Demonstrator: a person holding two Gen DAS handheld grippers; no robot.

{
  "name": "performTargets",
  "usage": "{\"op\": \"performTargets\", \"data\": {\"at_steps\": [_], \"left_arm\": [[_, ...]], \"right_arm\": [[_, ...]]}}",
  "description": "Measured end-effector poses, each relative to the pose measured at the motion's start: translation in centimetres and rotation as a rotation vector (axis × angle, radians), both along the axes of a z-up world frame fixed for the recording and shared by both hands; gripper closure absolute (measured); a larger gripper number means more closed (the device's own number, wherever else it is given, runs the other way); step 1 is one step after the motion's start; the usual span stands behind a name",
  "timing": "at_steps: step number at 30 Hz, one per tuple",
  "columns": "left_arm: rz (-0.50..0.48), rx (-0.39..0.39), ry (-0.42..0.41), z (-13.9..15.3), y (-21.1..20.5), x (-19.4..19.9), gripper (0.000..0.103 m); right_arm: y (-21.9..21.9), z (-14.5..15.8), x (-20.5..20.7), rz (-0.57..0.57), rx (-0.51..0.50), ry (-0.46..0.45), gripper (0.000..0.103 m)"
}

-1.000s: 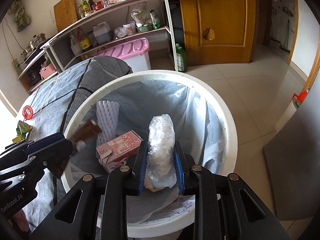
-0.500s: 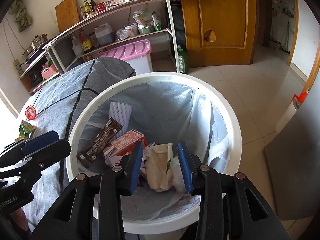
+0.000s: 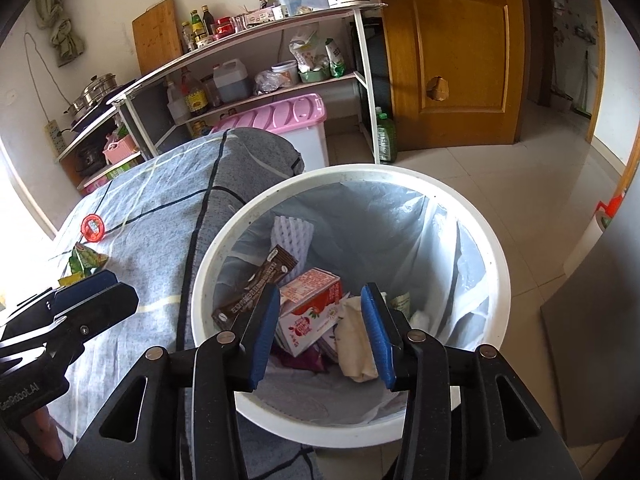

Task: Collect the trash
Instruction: 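Move both open tools back over the remaining trash on the bed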

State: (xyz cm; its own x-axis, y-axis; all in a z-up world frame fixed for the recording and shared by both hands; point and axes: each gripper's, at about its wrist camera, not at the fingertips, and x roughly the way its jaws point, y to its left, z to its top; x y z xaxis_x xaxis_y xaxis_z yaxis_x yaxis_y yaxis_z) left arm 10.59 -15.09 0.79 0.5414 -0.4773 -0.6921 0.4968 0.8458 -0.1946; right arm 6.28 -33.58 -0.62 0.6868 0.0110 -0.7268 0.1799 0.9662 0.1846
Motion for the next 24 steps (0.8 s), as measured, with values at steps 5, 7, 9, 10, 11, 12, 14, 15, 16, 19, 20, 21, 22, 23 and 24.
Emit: {"op": "performTargets", "data": {"at_steps": [5, 7, 9, 10, 11, 12, 14, 15, 16, 19, 20, 21, 22, 23, 24], "left_arm": [[0.048, -0.005, -0.022, 0.3, 2.5, -0.4, 0.052], [0.071, -0.005, -0.024, 0.4, 3.6, -0.5, 0.052], [0.093, 0.007, -0.039, 0.5, 4.5, -0.7, 0.052], [0.105, 0.005, -0.039, 0.5, 5.1, -0.9, 0.052], [0.113, -0.002, -0.038, 0.4, 5.9, -0.9, 0.052], [0.119, -0.006, -0.036, 0.4, 6.5, -1.0, 0.052], [0.155, 0.000, -0.038, 0.3, 8.0, -1.2, 0.052], [0.168, 0.002, -0.041, 0.2, 8.6, -1.2, 0.052], [0.185, 0.000, -0.043, 0.2, 9.4, -1.3, 0.052], [0.231, -0.008, -0.045, 0.2, 11.9, -1.4, 0.052], [0.251, -0.009, -0.047, 0.1, 12.7, -1.4, 0.052], [0.267, -0.008, -0.046, 0.0, 13.6, -1.4, 0.052], [0.284, -0.008, -0.043, -0.1, 14.4, -1.4, 0.052], [0.305, -0.008, -0.041, -0.3, 15.3, -1.4, 0.052], [0.322, -0.008, -0.040, -0.4, 16.2, -1.4, 0.052]], "right_arm": [[1.8, 0.4, 0.2, 0.034, 0.001, -0.017, 0.059], [2.7, 0.6, 0.3, 0.047, 0.001, -0.022, 0.059], [3.6, 0.7, 0.5, 0.063, 0.004, -0.026, 0.059], [3.9, 0.7, 0.5, 0.070, 0.005, -0.029, 0.059], [4.4, 0.7, 0.6, 0.080, 0.007, -0.031, 0.058], [4.9, 0.7, 0.8, 0.091, 0.008, -0.033, 0.058], [6.1, 0.8, 1.0, 0.115, 0.007, -0.036, 0.058], [6.7, 0.8, 1.1, 0.127, 0.007, -0.038, 0.058], [7.3, 0.8, 1.3, 0.140, 0.008, -0.039, 0.058], [9.1, 0.9, 1.7, 0.176, 0.012, -0.043, 0.058], [9.6, 0.8, 1.9, 0.187, 0.012, -0.043, 0.058], [10.1, 0.7, 1.9, 0.200, 0.009, -0.042, 0.058], [10.7, 0.7, 2.1, 0.213, 0.006, -0.041, 0.058], [11.3, 0.6, 2.2, 0.225, 0.004, -0.038, 0.058], [11.9, 0.6, 2.4, 0.236, 0.004, -0.037, 0.058]]}}
